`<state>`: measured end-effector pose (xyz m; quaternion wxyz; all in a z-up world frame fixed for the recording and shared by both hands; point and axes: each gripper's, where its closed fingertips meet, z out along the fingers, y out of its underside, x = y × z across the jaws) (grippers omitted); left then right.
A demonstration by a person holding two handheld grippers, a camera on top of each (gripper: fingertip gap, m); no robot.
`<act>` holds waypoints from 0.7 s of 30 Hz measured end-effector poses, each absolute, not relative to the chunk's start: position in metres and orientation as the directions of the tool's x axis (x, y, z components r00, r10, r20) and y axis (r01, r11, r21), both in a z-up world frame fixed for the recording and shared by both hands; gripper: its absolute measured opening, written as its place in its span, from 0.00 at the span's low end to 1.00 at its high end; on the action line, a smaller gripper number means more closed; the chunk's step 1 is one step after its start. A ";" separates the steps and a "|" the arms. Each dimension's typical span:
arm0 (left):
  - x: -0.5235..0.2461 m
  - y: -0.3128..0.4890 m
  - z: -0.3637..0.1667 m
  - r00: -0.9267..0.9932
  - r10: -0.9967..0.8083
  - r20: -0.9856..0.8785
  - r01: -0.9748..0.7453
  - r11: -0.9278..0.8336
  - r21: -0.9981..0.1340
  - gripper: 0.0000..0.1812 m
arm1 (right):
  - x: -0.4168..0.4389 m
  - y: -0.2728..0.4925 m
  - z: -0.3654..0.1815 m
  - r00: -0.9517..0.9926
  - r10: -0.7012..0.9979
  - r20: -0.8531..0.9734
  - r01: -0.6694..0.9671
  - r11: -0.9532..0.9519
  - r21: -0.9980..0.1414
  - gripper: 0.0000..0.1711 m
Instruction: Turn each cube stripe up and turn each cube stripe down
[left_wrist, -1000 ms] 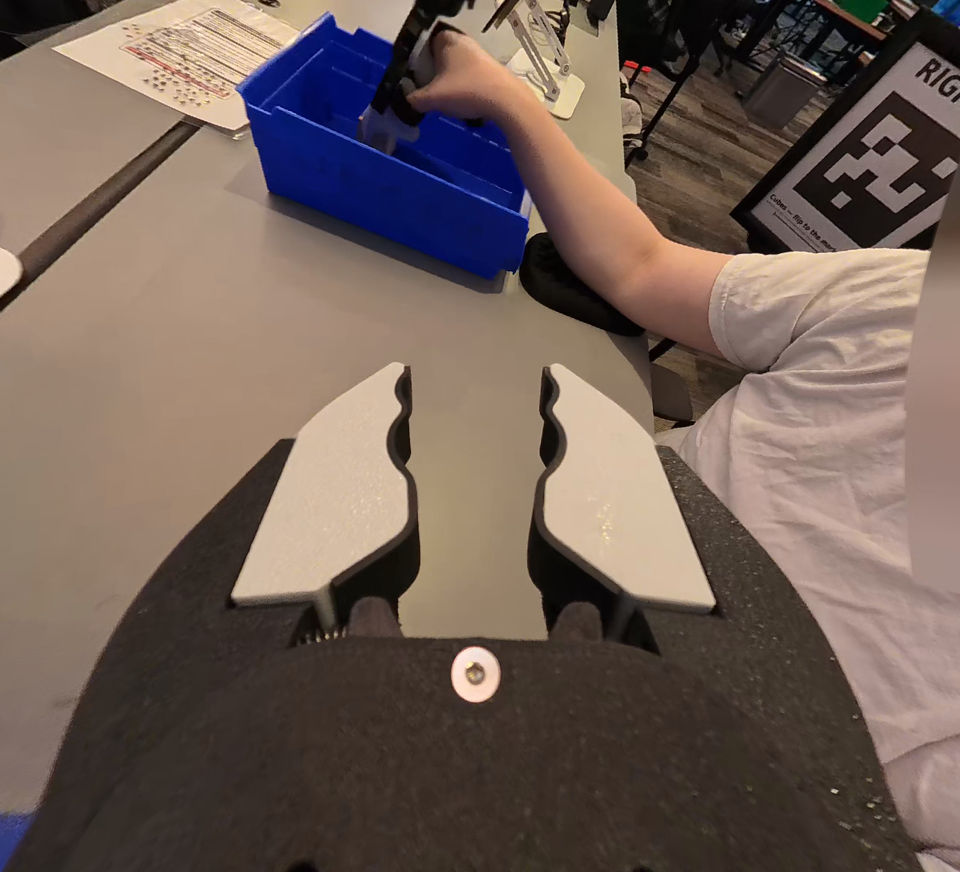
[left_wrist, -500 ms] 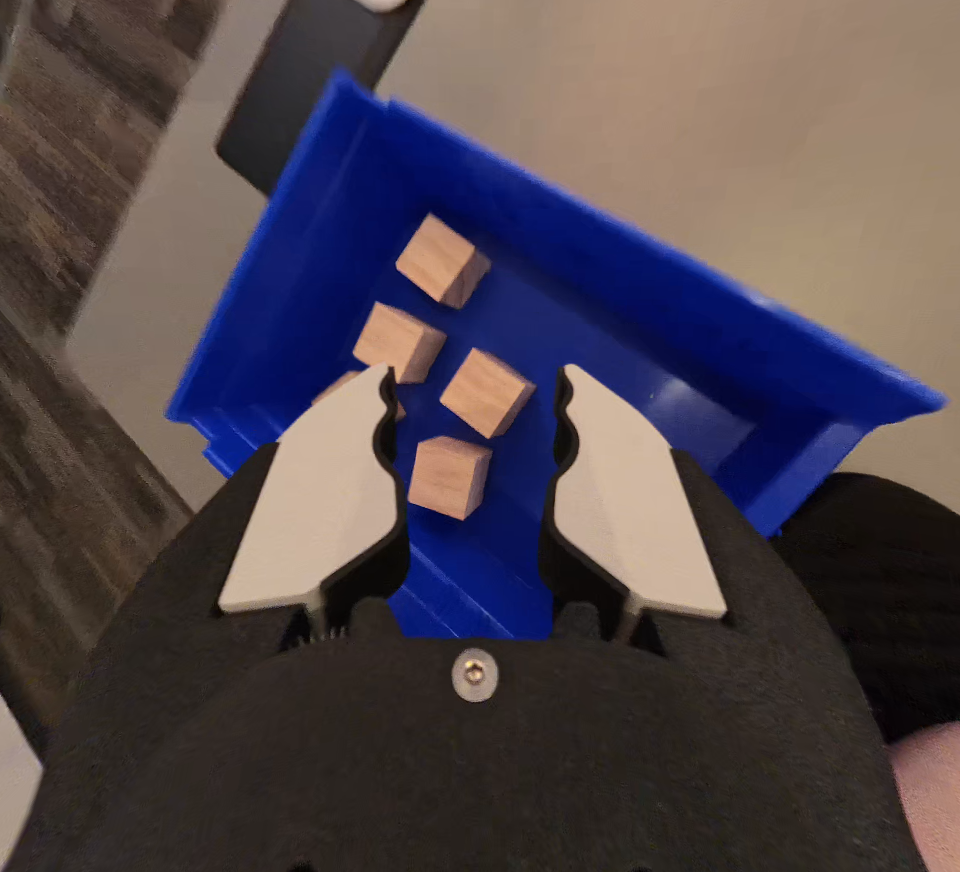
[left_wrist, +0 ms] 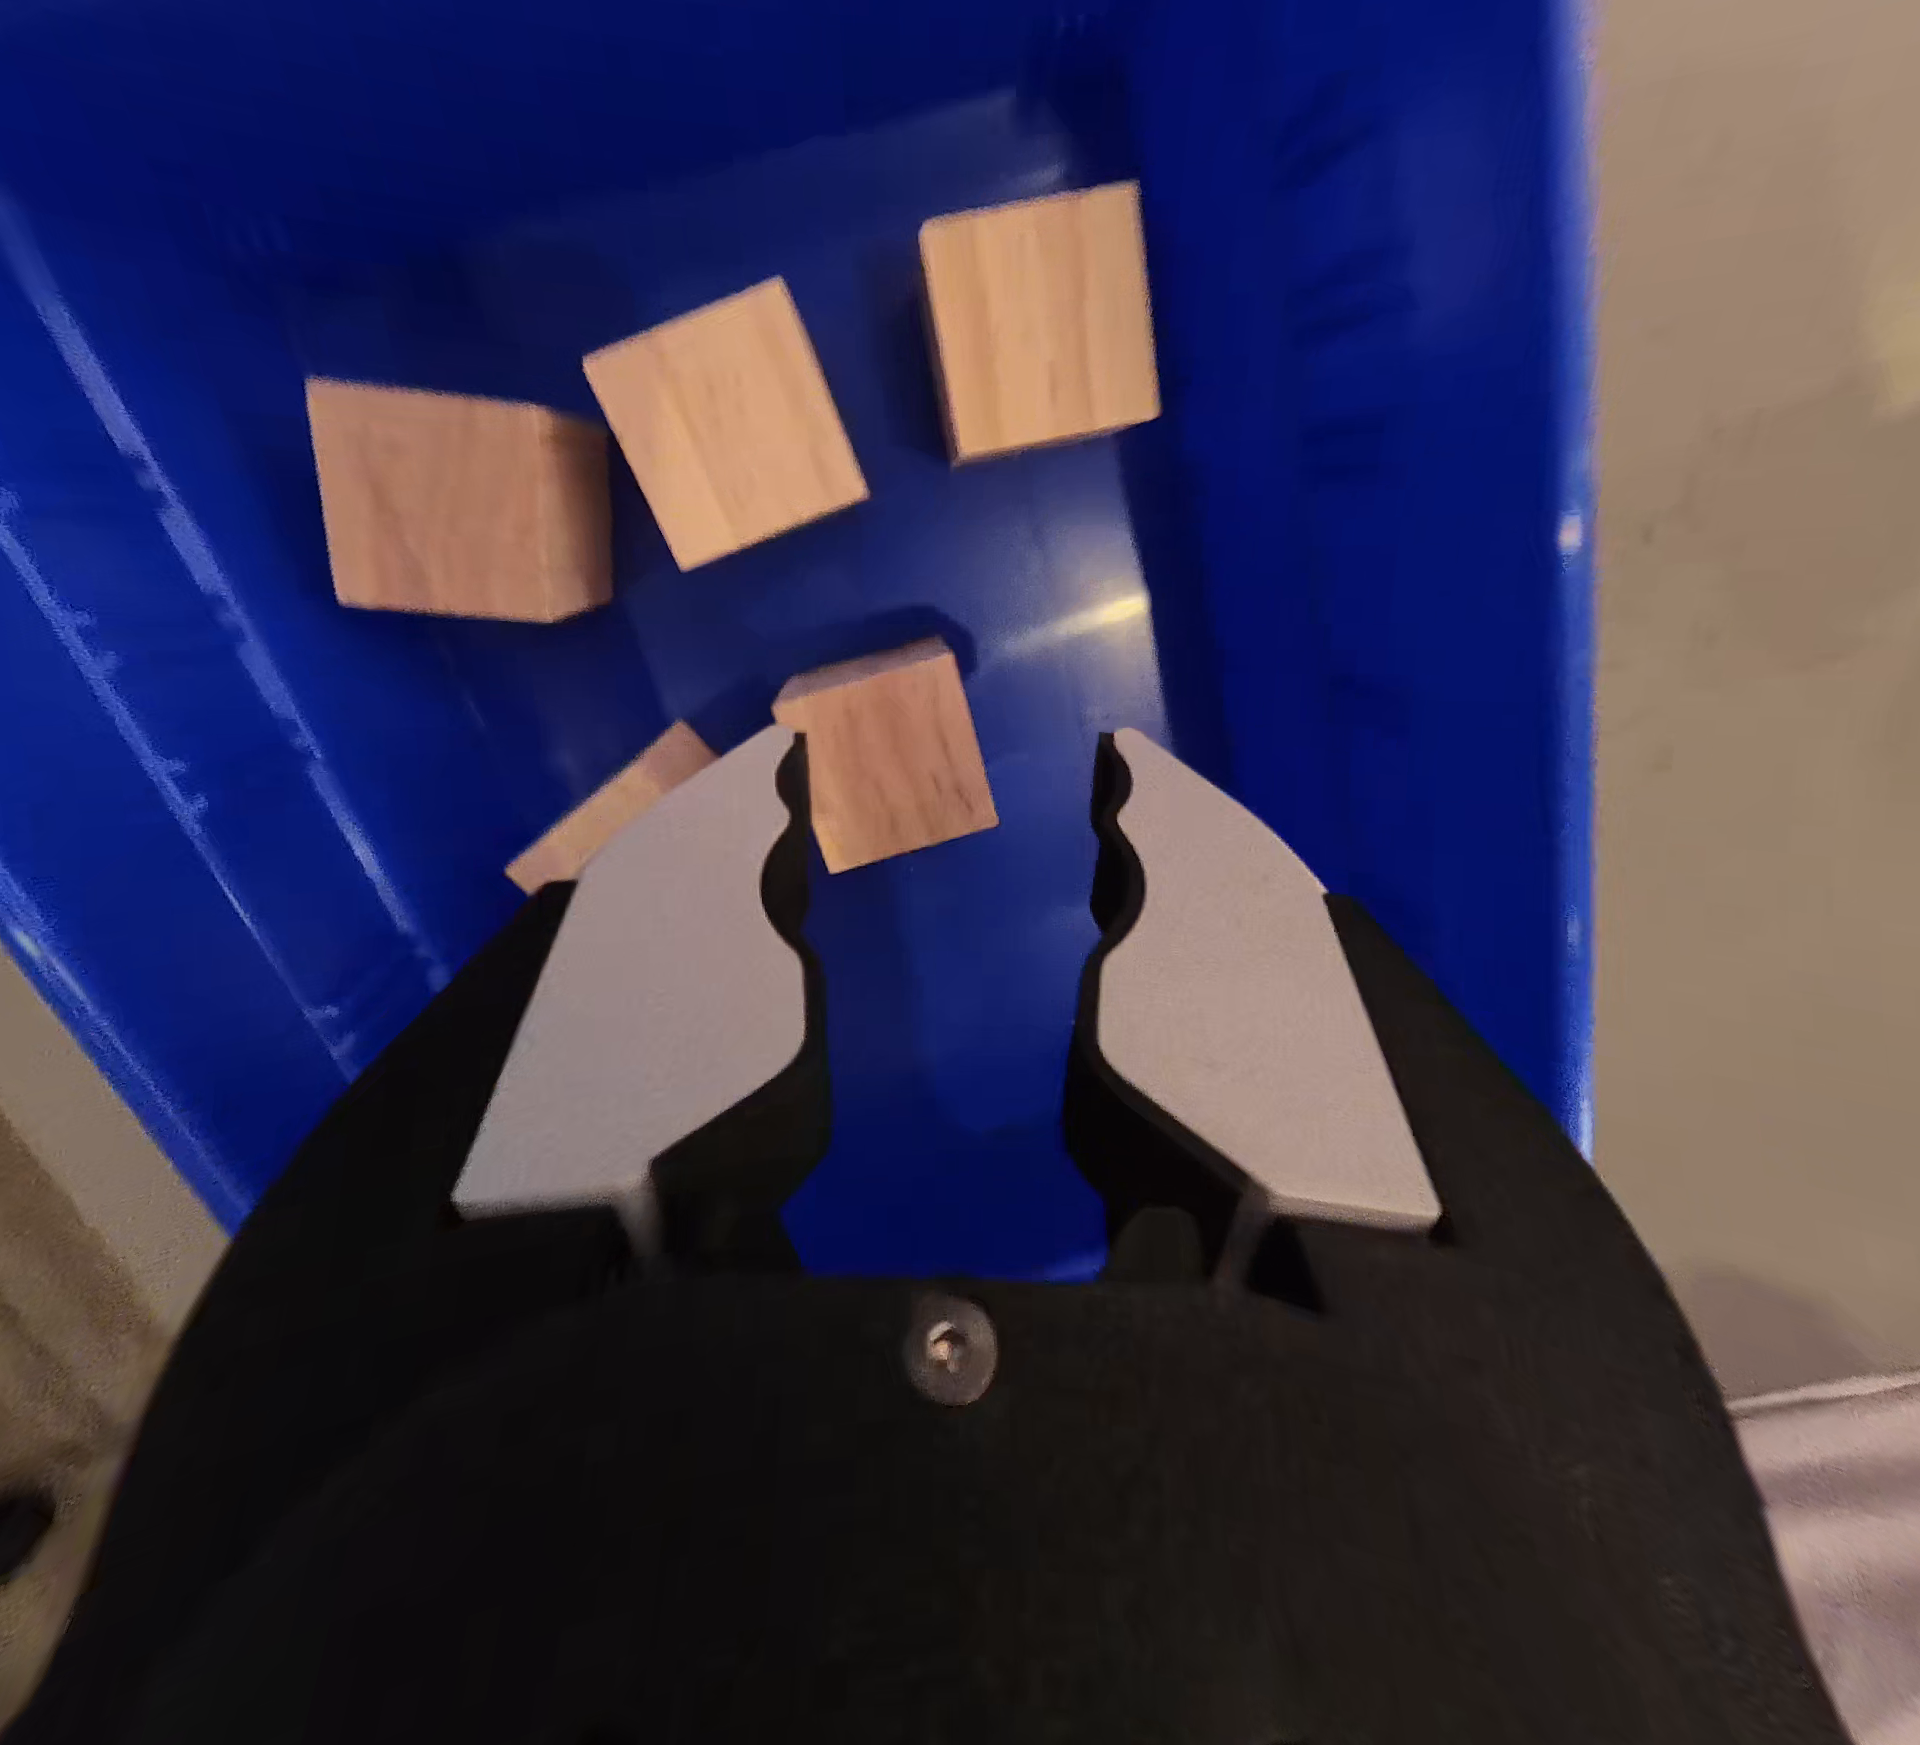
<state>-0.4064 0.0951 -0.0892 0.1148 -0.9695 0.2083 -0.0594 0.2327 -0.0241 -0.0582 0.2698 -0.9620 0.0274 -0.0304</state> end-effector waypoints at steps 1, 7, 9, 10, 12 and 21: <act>-0.410 0.093 -0.095 0.915 -0.400 0.058 -0.380 -0.901 -0.211 0.29 | 0.232 -0.024 -0.059 0.997 -0.067 0.045 -0.034 -0.854 -0.518 0.37; -0.416 0.085 -0.120 0.938 -0.344 0.038 -0.341 -0.937 -0.072 0.32 | 0.230 -0.025 -0.061 0.997 -0.053 0.051 -0.020 -0.863 -0.505 0.37; -0.418 0.087 -0.124 0.939 -0.344 0.006 -0.343 -0.937 -0.061 0.31 | 0.229 -0.024 -0.063 0.997 -0.048 0.056 -0.013 -0.867 -0.498 0.37; -0.418 0.087 -0.125 0.939 -0.343 -0.001 -0.343 -0.938 -0.058 0.31 | 0.228 -0.024 -0.064 0.997 -0.044 0.059 -0.009 -0.869 -0.494 0.37; -0.419 0.085 -0.129 0.940 -0.341 -0.013 -0.341 -0.940 -0.033 0.29 | 0.227 -0.024 -0.065 0.997 -0.034 0.063 0.001 -0.874 -0.486 0.37; -0.412 0.087 -0.113 0.893 -0.449 -0.017 -0.449 -0.890 -0.079 0.25 | 0.219 -0.019 -0.060 0.993 0.003 0.118 0.062 -0.867 -0.494 0.36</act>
